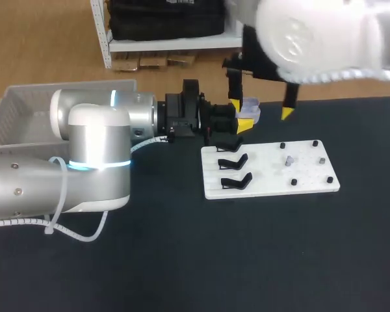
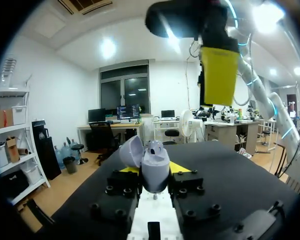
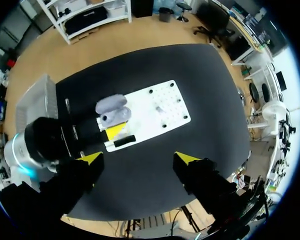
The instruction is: Pick up each earbud case from the left stands, insert the matching earbuds, close the lid, and place the case in the box.
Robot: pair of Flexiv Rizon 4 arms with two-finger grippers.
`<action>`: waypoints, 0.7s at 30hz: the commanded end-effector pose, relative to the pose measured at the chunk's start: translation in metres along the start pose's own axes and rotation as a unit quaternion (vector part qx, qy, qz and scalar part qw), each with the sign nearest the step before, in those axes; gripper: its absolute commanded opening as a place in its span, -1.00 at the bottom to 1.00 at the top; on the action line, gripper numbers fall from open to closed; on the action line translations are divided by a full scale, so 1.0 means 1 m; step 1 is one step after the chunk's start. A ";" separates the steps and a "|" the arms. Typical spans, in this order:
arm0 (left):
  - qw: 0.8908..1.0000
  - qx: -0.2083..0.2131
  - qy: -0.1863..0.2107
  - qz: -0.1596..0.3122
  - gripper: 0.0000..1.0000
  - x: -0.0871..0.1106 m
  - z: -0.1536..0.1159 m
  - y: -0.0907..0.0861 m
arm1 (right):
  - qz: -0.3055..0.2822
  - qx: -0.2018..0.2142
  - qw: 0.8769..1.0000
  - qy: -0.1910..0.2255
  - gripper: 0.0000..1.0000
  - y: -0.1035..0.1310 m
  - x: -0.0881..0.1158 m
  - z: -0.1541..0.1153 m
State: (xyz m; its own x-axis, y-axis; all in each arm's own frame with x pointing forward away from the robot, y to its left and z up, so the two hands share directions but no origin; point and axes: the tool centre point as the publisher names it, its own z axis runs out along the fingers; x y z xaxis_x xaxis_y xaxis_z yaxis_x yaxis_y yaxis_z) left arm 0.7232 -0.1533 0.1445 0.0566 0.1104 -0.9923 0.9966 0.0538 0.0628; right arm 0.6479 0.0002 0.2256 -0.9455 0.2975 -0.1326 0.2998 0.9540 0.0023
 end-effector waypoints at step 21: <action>1.000 -0.002 -0.002 0.001 -1.00 0.001 0.000 0.000 | 0.037 -0.132 0.990 -0.044 1.00 -0.049 0.005 0.024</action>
State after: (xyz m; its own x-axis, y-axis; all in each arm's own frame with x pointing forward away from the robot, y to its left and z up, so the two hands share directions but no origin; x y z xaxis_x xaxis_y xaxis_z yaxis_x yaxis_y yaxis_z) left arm 0.7232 -0.1533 0.1445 0.0566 0.1104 -0.9923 0.9966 0.0538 0.0628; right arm 0.6274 -0.0348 0.2250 -0.9144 0.3451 -0.2119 0.3207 0.9366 0.1414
